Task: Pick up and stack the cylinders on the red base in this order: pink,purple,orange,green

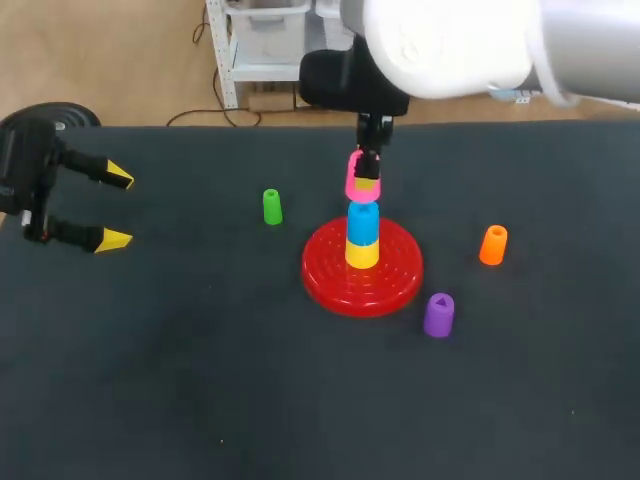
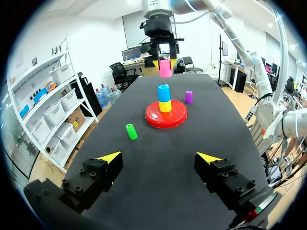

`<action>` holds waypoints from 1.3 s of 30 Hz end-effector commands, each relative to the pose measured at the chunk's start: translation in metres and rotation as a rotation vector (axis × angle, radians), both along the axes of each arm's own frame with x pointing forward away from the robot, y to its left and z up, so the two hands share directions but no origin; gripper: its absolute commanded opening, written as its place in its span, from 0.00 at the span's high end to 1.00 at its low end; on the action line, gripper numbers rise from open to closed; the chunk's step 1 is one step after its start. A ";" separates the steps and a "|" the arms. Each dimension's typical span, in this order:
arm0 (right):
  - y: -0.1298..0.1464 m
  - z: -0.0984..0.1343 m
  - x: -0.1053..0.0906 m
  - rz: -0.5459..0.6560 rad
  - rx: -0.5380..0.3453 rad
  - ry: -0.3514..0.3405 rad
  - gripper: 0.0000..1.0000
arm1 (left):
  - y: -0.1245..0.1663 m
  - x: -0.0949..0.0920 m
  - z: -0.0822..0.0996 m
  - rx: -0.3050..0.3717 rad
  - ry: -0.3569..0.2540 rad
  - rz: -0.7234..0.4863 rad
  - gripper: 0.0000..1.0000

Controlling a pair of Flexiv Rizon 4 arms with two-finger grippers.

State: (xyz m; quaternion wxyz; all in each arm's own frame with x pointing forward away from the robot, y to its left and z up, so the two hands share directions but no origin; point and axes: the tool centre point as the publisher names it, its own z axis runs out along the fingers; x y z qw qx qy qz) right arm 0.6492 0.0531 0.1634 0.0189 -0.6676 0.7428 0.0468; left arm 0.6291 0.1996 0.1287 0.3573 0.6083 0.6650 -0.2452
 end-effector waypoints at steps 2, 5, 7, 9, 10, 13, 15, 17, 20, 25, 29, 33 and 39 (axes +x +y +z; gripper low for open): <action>0.004 -0.006 0.004 0.008 -0.012 0.023 1.00 | 0.000 -0.001 -0.001 -0.002 -0.005 0.001 0.00; 0.006 -0.012 0.004 0.014 -0.021 0.040 1.00 | 0.000 -0.001 -0.001 -0.002 -0.005 0.001 0.00; 0.006 -0.016 0.004 0.016 -0.023 0.054 1.00 | 0.000 -0.001 -0.001 -0.002 -0.005 0.001 0.00; 0.007 -0.021 0.004 0.020 -0.029 0.066 1.00 | 0.000 -0.001 -0.001 -0.002 -0.005 0.001 0.00; 0.007 -0.022 0.003 0.020 -0.031 0.071 1.00 | 0.000 -0.001 -0.001 -0.002 -0.005 0.001 0.00; 0.006 -0.027 0.002 0.016 -0.032 0.088 1.00 | 0.000 -0.001 -0.001 -0.002 -0.005 0.001 0.00; 0.006 -0.028 0.001 0.013 -0.025 0.092 1.00 | 0.000 -0.001 -0.001 -0.002 -0.005 0.001 0.00; 0.006 -0.030 0.000 0.011 -0.024 0.095 1.00 | 0.000 -0.001 -0.001 -0.002 -0.005 0.001 0.00; 0.006 -0.033 -0.001 0.007 -0.031 0.095 1.00 | 0.000 -0.001 -0.001 -0.002 -0.005 0.001 0.00; 0.001 -0.034 0.000 -0.011 -0.036 0.081 1.00 | 0.000 -0.001 -0.001 -0.002 -0.005 0.001 0.00; 0.002 -0.038 0.000 -0.006 -0.055 0.073 1.00 | 0.000 -0.001 -0.001 -0.002 -0.005 0.001 0.00; 0.005 -0.037 0.001 -0.009 -0.051 0.056 1.00 | 0.000 -0.001 -0.001 -0.002 -0.005 0.001 0.00; 0.006 -0.042 0.002 -0.016 -0.039 0.043 1.00 | 0.000 -0.001 -0.001 -0.002 -0.005 0.001 0.00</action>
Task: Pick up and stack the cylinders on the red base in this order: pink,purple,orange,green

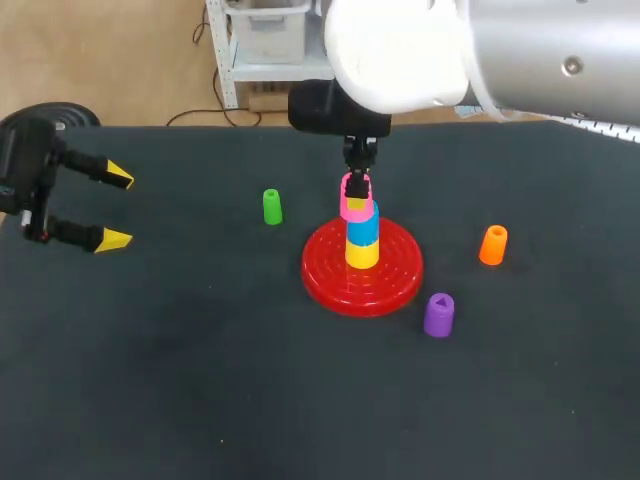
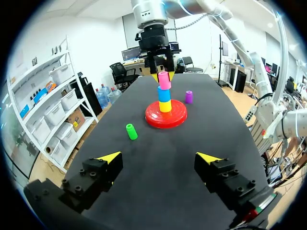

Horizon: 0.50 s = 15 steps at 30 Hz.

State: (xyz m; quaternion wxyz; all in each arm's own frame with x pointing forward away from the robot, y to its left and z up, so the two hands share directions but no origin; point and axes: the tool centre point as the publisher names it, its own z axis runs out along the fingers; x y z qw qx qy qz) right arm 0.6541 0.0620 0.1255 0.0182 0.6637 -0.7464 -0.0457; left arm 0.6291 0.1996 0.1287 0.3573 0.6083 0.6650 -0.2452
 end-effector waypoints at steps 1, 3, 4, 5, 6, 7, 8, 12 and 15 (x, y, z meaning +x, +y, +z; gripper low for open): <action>-0.003 -0.004 -0.003 -0.011 0.011 -0.015 1.00 | 0.000 -0.001 -0.001 -0.002 -0.005 0.001 0.00; -0.006 -0.005 -0.002 -0.020 0.006 -0.021 1.00 | 0.000 -0.001 -0.001 -0.002 -0.005 0.001 0.00; -0.007 -0.004 -0.002 -0.027 -0.006 -0.034 1.00 | 0.000 -0.001 -0.001 -0.002 -0.005 0.001 0.00; -0.008 -0.003 -0.002 -0.026 -0.003 -0.032 1.00 | 0.000 -0.001 -0.001 -0.002 -0.005 0.001 0.00; -0.009 -0.002 -0.002 -0.033 0.003 -0.040 1.00 | 0.000 -0.001 -0.001 -0.002 -0.005 0.001 0.00; -0.010 -0.001 -0.002 -0.035 0.005 -0.043 1.00 | 0.000 -0.001 -0.001 -0.002 -0.005 0.001 0.00; -0.010 -0.001 -0.002 -0.036 0.006 -0.042 1.00 | 0.000 -0.001 -0.001 -0.002 -0.005 0.001 0.00; -0.011 0.000 -0.001 -0.039 0.008 -0.046 1.00 | 0.000 -0.001 -0.001 -0.002 -0.005 0.001 0.00; -0.010 -0.004 0.000 -0.037 0.012 -0.038 1.00 | 0.000 -0.001 -0.001 -0.002 -0.005 0.001 0.00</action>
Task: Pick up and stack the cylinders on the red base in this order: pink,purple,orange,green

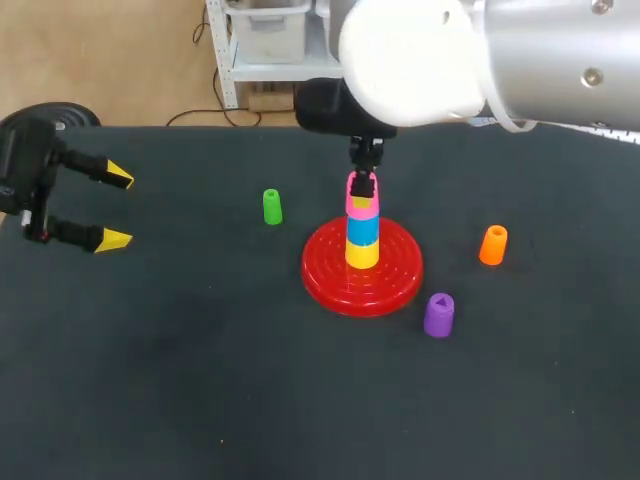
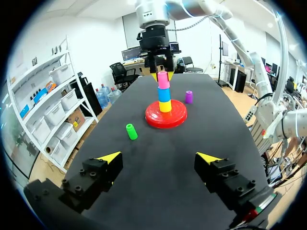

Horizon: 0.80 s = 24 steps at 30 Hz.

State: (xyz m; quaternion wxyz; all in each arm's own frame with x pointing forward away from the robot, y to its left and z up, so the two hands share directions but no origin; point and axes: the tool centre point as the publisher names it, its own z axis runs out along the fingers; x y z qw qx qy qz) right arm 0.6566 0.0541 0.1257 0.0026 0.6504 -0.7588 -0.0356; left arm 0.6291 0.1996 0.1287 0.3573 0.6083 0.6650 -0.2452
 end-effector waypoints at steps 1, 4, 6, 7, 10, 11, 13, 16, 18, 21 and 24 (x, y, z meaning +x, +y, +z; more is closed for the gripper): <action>-0.002 -0.007 -0.002 0.002 0.009 0.004 1.00 | 0.000 -0.001 -0.001 -0.002 -0.005 0.001 0.00; -0.003 -0.012 -0.002 0.002 0.019 0.016 1.00 | 0.000 -0.001 -0.001 -0.002 -0.005 0.001 0.00; -0.002 -0.016 -0.002 0.004 0.020 0.026 1.00 | 0.000 -0.001 -0.001 -0.002 -0.005 0.001 0.00; -0.002 -0.017 -0.002 0.005 0.019 0.027 1.00 | 0.000 -0.001 -0.001 -0.002 -0.005 0.001 0.00; -0.002 -0.019 -0.001 0.008 0.021 0.036 1.00 | 0.000 -0.001 -0.001 -0.002 -0.005 0.001 0.00; -0.002 -0.019 -0.001 0.009 0.021 0.037 1.00 | 0.000 -0.001 -0.001 -0.002 -0.005 0.001 0.00; -0.002 -0.020 -0.001 0.013 0.021 0.042 1.00 | 0.000 -0.001 -0.001 -0.002 -0.005 0.001 0.00; -0.003 -0.019 0.001 0.016 0.022 0.036 1.00 | 0.000 -0.001 -0.001 -0.002 -0.005 0.001 0.00; -0.004 -0.016 0.001 0.015 0.024 0.029 1.00 | 0.000 -0.001 -0.001 -0.002 -0.005 0.001 0.00; -0.006 -0.012 0.003 0.015 0.027 0.013 1.00 | 0.000 -0.001 -0.001 -0.002 -0.005 0.001 0.00; -0.006 -0.009 0.004 0.016 0.027 0.007 1.00 | 0.000 -0.001 -0.001 -0.002 -0.005 0.001 0.00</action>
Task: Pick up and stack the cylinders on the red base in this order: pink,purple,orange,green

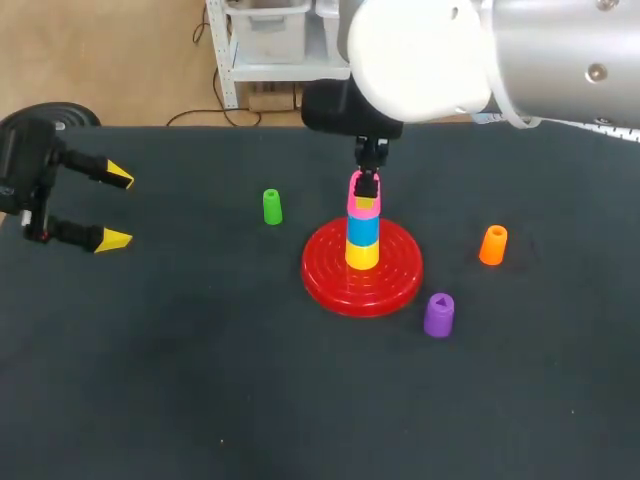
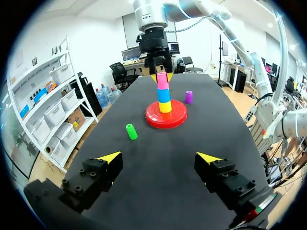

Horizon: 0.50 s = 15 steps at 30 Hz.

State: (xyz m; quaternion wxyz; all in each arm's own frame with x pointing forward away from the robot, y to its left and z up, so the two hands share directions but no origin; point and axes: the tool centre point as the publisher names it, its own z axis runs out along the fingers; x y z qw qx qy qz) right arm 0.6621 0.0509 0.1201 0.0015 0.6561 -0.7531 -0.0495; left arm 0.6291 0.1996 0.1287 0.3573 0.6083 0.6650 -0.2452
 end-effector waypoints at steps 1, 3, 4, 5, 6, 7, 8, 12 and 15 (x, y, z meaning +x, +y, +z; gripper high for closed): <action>-0.003 -0.003 -0.001 0.000 0.004 -0.011 1.00 | 0.000 -0.001 -0.001 -0.002 -0.005 0.001 0.00; -0.004 -0.002 -0.001 0.000 0.003 -0.014 1.00 | 0.000 -0.001 -0.001 -0.002 -0.005 0.001 0.00; -0.004 -0.002 0.000 0.000 0.003 -0.015 1.00 | 0.000 -0.001 -0.001 -0.002 -0.005 0.001 0.00; -0.005 -0.002 0.000 -0.001 0.006 -0.015 1.00 | 0.000 -0.001 -0.001 -0.002 -0.005 0.001 0.00; -0.005 -0.002 0.001 -0.001 0.006 -0.015 1.00 | 0.000 -0.001 -0.001 -0.002 -0.005 0.001 0.00; -0.004 -0.002 0.001 0.000 0.005 -0.014 1.00 | 0.000 -0.001 -0.001 -0.002 -0.005 0.001 0.00; -0.004 -0.003 0.002 0.003 0.005 -0.012 1.00 | 0.000 -0.001 -0.001 -0.002 -0.005 0.001 0.00; -0.001 -0.007 0.003 0.013 0.001 0.003 1.00 | 0.000 -0.001 -0.001 -0.002 -0.005 0.001 0.00; 0.000 -0.010 0.004 0.018 0.001 0.016 1.00 | 0.000 -0.001 -0.001 -0.002 -0.005 0.001 0.00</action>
